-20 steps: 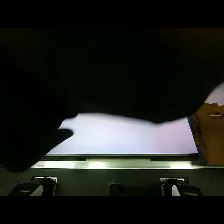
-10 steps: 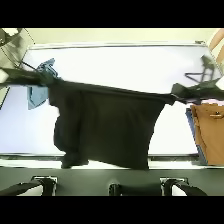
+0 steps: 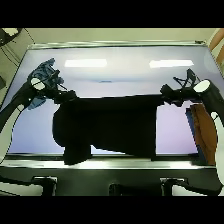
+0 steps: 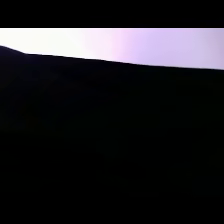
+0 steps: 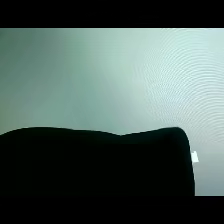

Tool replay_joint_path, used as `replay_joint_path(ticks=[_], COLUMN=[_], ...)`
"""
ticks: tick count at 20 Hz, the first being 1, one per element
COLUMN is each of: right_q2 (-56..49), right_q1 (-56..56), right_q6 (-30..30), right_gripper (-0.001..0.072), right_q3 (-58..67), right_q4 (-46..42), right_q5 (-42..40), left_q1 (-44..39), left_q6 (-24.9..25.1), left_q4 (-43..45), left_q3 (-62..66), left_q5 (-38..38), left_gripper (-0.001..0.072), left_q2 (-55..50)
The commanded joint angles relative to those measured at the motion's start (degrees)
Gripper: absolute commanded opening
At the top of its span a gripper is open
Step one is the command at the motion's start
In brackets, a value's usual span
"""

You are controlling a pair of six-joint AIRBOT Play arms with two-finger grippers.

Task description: Fold the shirts.

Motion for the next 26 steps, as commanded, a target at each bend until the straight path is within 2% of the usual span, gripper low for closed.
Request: replay_joint_path(ticks=[1,2,4,6,8,10,12,13,14,18,23,24,25,26], right_q2=[0.35,1.36,3.48,5.35,5.75,6.14,6.14,6.16,6.19,6.19,7.02,8.41,10.80,13.20], right_q1=[-2.80,-5.14,-10.78,-15.65,-17.18,-17.55,-16.68,-15.93,-14.99,-11.47,-10.88,-10.88,-10.88,-10.88], right_q6=[-0.46,-1.49,-3.78,-4.13,-5.97,-3.02,-3.34,-3.96,-3.98,-4.61,-6.08,-6.08,-6.12,-6.16], right_gripper=[0.0459,0.0565,0.0573,0.0548,0.0538,0.0537,0.0537,0.0537,0.0538,0.0541,0.0547,0.0547,0.0547,0.0547], right_q3=[3.56,5.79,8.98,8.98,8.15,5.64,2.78,1.33,0.11,-3.54,-10.56,-13.86,-18.36,-22.88], right_q4=[1.64,1.53,0.81,-3.13,-12.17,-15.78,-13.90,-13.14,-13.00,-13.66,-16.22,-15.39,-13.75,-11.58], right_q5=[5.31,9.66,18.69,28.55,35.17,35.01,36.11,36.54,36.65,36.37,35.95,34.42,31.76,29.44], left_q1=[1.64,3.82,9.35,14.99,19.34,22.58,23.76,23.69,23.56,23.58,23.61,23.61,23.61,23.61], left_q6=[0.07,0.09,0.02,-0.44,1.84,2.32,5.01,6.56,7.85,9.07,8.39,8.39,8.39,8.39], left_q4=[0.87,3.26,6.80,7.48,7.52,7.50,7.23,7.17,6.91,1.68,1.62,1.60,1.60,1.60], left_q3=[4.31,7.10,9.31,5.64,-2.78,-14.84,-26.77,-30.99,-34.07,-37.42,-38.62,-38.66,-38.66,-38.66], left_q5=[-10.54,-15.98,-23.12,-25.07,-25.33,-23.63,-19.52,-17.53,-15.87,-11.02,-9.99,-9.68,-9.20,-8.81], left_gripper=[0.0580,0.0578,0.0570,0.0441,0.0436,0.0437,0.0433,0.0366,0.0338,0.0337,0.0309,0.0141,0.0029,0.0029], left_q2=[-1.18,-1.05,0.85,4.83,9.53,13.90,17.44,18.47,18.84,18.62,17.59,17.57,17.62,17.62])
